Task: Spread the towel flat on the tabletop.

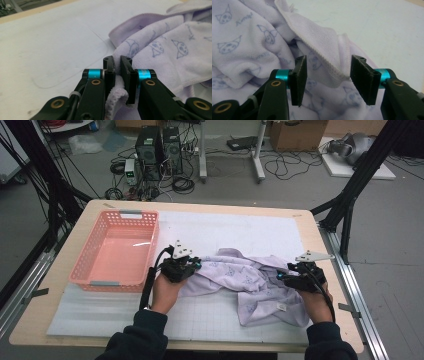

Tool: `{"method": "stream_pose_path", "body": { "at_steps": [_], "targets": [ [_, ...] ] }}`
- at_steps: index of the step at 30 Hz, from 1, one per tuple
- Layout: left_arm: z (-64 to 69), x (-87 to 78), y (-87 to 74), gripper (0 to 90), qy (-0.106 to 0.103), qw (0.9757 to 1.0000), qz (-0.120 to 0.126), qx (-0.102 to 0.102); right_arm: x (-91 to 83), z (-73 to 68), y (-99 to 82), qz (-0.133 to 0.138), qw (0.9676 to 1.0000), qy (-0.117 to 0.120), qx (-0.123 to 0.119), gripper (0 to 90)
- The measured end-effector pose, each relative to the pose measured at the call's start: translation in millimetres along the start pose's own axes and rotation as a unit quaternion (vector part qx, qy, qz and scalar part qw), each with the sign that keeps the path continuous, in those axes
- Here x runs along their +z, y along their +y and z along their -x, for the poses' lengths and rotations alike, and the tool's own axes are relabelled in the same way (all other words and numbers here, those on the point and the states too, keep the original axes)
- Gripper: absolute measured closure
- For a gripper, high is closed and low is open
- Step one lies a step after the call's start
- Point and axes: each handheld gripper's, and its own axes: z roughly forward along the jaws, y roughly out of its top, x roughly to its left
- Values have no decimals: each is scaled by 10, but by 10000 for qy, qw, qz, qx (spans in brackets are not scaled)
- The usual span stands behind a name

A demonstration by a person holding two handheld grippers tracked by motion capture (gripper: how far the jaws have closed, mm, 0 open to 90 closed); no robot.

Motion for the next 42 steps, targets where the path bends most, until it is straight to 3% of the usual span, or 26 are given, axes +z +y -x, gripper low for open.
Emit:
{"method": "stream_pose_path", "body": {
  "at_steps": [7, 13, 16, 20, 26, 31, 33, 35, 36, 37, 38, 40, 42],
  "targets": [
    [-12, -65, -4, 823, -12, 9996, 212, 181, 183, -104, 238, -6, 9985, 400, -385, 384],
    [55, -65, -50, 822, -70, 9990, 189, 406, 454, -97, 638, 80, 9941, 922, -571, 325],
    [92, -58, -87, 822, -68, 9987, 108, 485, 636, -137, 857, -59, 9917, 1125, -624, 328],
    [140, -32, -153, 821, -101, 9986, -4, 524, 888, -289, 1099, -270, 9863, 1362, -896, 362],
    [294, 3, -249, 821, -313, 9971, -168, 678, 1290, -483, 1276, -696, 9793, 1585, -1049, 406],
    [397, 18, -329, 821, -432, 9960, -244, 746, 1622, -728, 1340, -1218, 9646, 1800, -1493, 438],
    [414, 20, -352, 821, -448, 9960, -263, 728, 1730, -818, 1326, -1467, 9563, 1841, -1733, 472],
    [424, 19, -364, 822, -464, 9960, -265, 718, 1801, -884, 1284, -1784, 9458, 1873, -1966, 559],
    [429, 18, -366, 821, -482, 9960, -260, 710, 1793, -890, 1288, -1770, 9448, 1932, -1969, 713],
    [432, 14, -364, 821, -491, 9957, -271, 733, 1773, -881, 1300, -1780, 9407, 2043, -2043, 821],
    [444, 14, -364, 821, -494, 9960, -239, 710, 1746, -873, 1308, -1742, 9408, 1974, -2133, 841],
    [455, 13, -360, 813, -468, 9966, -170, 659, 1684, -795, 1329, -1615, 9464, 1901, -2053, 850],
    [456, 17, -349, 732, -282, 9980, -66, 558, 1605, -671, 1364, -1301, 9601, 1657, -1837, 850]
  ]
}}
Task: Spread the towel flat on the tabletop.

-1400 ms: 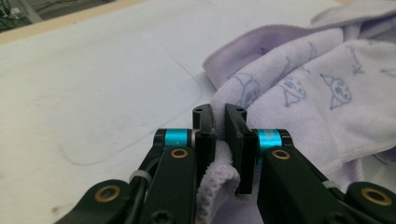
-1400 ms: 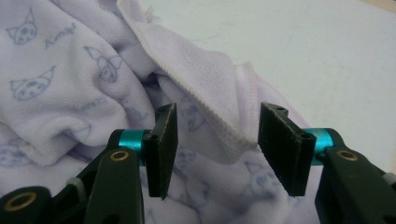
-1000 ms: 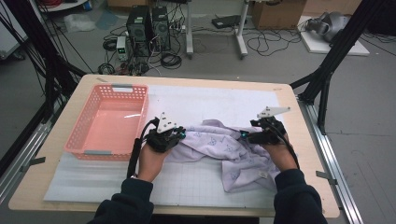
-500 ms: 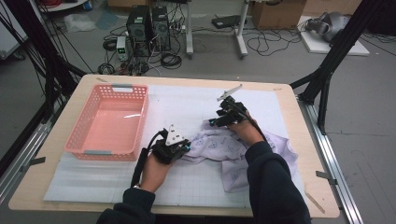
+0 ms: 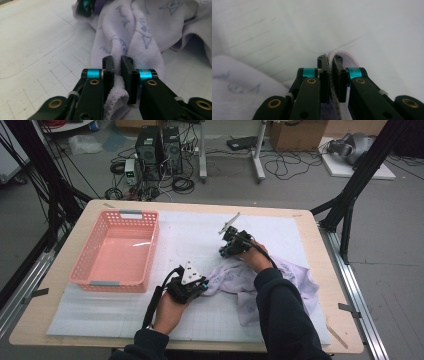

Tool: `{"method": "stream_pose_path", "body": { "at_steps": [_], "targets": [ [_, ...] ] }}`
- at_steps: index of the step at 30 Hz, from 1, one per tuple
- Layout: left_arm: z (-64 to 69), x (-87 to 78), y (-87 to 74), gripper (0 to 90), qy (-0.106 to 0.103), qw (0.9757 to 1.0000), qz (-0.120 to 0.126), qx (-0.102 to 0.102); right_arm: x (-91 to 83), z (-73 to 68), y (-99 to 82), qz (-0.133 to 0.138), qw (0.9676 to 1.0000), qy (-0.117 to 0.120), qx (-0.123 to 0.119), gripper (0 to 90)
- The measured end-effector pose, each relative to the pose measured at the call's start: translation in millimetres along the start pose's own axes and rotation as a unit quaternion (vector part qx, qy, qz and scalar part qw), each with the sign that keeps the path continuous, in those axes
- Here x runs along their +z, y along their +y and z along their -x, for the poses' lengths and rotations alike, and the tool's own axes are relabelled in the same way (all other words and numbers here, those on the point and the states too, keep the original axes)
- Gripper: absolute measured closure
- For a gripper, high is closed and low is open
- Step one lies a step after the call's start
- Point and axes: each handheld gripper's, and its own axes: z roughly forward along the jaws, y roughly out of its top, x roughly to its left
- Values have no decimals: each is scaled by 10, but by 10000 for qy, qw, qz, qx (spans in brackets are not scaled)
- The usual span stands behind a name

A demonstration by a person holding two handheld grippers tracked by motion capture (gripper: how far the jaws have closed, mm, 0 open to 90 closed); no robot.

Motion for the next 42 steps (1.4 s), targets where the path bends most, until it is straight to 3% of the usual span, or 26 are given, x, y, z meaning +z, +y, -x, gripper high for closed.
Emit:
{"method": "stream_pose_path", "body": {
  "at_steps": [2, 4, 7, 9, 11, 13, 14, 15, 17, 19, 21, 27, 30, 33, 36, 39, 42],
  "targets": [
    [-21, 7, 10, 521, 217, 9995, 89, -191, -133, 86, -30, 346, 9986, -392, 108, 848],
    [-47, 8, 15, 495, 258, 9993, 142, -238, -280, 161, -62, 641, 9941, -840, 236, 847],
    [-66, -5, 17, 453, 346, 9989, 172, -283, -499, 254, -140, 969, 9816, -1564, 519, 847],
    [-74, -11, 17, 448, 365, 9986, 219, -328, -631, 323, -226, 1139, 9679, -2110, 758, 847],
    [-78, -12, 19, 448, 351, 9984, 236, -382, -754, 391, -342, 1307, 9498, -2594, 1160, 847],
    [-81, -5, 21, 448, 284, 9984, 238, -419, -848, 458, -473, 1403, 9332, -2923, 1548, 840],
    [-80, 1, 22, 449, 255, 9985, 225, -433, -870, 502, -540, 1420, 9301, -2897, 1754, 825],
    [-79, 13, 23, 449, 208, 9984, 211, -474, -877, 544, -604, 1436, 9319, -2717, 1926, 788],
    [-78, 47, 27, 449, 95, 9983, 182, -542, -877, 569, -711, 1361, 9315, -2649, 2087, 639],
    [-73, 96, 38, 451, 22, 9982, 170, -576, -897, 552, -815, 1471, 9272, -2600, 2258, 546],
    [-62, 159, 73, 453, -83, 9975, 168, -678, -958, 505, -915, 1591, 9240, -2596, 2312, 509],
    [10, 383, 285, 467, -437, 9957, 201, -791, -1265, 310, -1249, 1846, 9256, -2466, 2200, 482],
    [84, 524, 386, 474, -602, 9947, 185, -808, -1394, 197, -1454, 1900, 9246, -2496, 2162, 471],
    [172, 670, 456, 477, -733, 9943, 54, -773, -1490, 102, -1654, 1975, 9214, -2506, 2218, 465],
    [256, 801, 505, 477, -880, 9932, -54, -756, -1528, 30, -1836, 1951, 9220, -2504, 2215, 456],
    [338, 903, 524, 471, -1026, 9908, -57, -881, -1522, -16, -1971, 1912, 9241, -2427, 2247, 452],
    [423, 1003, 547, 470, -1139, 9901, -195, -793, -1490, -42, -2042, 1838, 9276, -2367, 2229, 450]
  ]
}}
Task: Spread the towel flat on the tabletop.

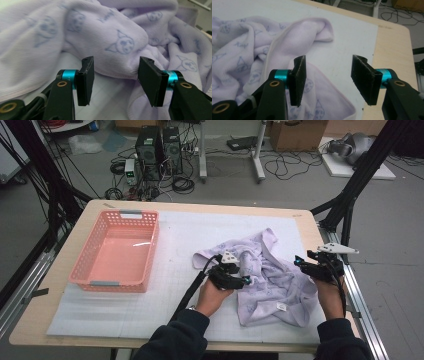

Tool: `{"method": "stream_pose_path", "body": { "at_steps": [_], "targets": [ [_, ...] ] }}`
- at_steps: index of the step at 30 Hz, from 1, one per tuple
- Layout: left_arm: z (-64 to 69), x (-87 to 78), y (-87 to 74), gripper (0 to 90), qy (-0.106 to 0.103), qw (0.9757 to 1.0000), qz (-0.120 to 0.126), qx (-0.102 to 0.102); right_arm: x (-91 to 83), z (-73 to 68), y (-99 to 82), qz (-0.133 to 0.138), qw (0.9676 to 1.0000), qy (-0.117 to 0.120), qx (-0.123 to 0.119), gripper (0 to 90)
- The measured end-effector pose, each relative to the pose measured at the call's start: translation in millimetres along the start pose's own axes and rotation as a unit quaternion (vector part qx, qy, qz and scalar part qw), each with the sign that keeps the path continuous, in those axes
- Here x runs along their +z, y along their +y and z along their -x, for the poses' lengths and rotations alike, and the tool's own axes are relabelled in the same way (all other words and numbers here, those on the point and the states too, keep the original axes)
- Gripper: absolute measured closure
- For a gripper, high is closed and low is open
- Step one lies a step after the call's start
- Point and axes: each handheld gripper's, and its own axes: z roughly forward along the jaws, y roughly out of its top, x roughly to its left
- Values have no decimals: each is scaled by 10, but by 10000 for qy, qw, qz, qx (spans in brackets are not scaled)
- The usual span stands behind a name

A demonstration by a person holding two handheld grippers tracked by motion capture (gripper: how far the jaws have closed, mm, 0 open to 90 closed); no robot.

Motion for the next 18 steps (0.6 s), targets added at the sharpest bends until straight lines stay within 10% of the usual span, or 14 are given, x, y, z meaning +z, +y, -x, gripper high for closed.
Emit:
{"method": "stream_pose_path", "body": {
  "at_steps": [3, 6, 18],
  "targets": [
    [74, 133, 25, 503, 42, 9994, -305, 160, 16, -17, -40, -85, 9999, 51, -22, 444],
    [142, 202, 9, 815, 177, 9957, -625, 664, 33, -50, -51, -145, 9998, 123, -78, 442],
    [-358, -351, -76, 880, 825, 9952, -466, 243, 86, -109, -50, -204, 9994, 235, -154, 443]
  ]
}}
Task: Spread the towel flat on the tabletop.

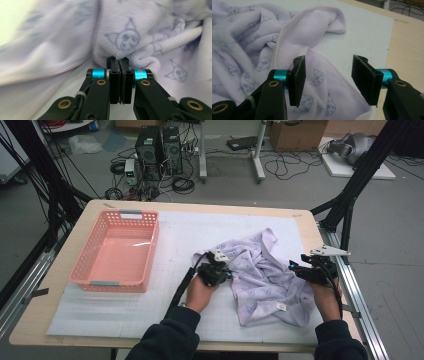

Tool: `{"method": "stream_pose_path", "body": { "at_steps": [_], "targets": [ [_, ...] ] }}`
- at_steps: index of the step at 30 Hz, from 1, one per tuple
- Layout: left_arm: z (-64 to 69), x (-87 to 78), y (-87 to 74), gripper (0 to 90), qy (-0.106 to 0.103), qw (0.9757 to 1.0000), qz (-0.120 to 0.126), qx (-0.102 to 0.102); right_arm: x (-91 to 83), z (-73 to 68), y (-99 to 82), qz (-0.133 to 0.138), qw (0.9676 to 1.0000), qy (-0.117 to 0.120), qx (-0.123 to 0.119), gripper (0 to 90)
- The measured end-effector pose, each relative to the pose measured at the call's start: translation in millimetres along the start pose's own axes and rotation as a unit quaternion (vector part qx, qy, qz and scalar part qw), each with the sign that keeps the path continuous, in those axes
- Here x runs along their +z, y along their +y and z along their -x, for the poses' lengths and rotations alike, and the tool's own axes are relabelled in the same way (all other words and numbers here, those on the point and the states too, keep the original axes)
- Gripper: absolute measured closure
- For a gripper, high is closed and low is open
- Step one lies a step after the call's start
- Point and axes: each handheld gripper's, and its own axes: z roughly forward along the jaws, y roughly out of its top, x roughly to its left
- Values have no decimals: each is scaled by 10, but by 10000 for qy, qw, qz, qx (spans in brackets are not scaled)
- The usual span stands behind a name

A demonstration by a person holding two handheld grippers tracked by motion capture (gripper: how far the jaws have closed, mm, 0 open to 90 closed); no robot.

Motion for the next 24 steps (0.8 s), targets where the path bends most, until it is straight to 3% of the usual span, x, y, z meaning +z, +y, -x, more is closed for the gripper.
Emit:
{"method": "stream_pose_path", "body": {
  "at_steps": [6, 12, 16, 19, 24],
  "targets": [
    [-318, -320, -77, 880, 466, 9983, 177, -289, 61, -84, 41, -15, 9999, 145, -54, 445],
    [-526, -500, -126, 880, 967, 9932, 311, -567, 148, -270, 156, 53, 9978, 612, -240, 446],
    [-611, -551, -132, 880, 1254, 9887, 405, -710, 226, -454, 252, 150, 9924, 1126, -478, 443],
    [-639, -559, -140, 879, 1312, 9874, 451, -766, 355, -603, 306, -64, 9854, 1543, -711, 432],
    [-636, -532, -142, 878, 1333, 9873, 449, -743, 684, -794, 348, -603, 9789, 1623, -1086, 494]
  ]
}}
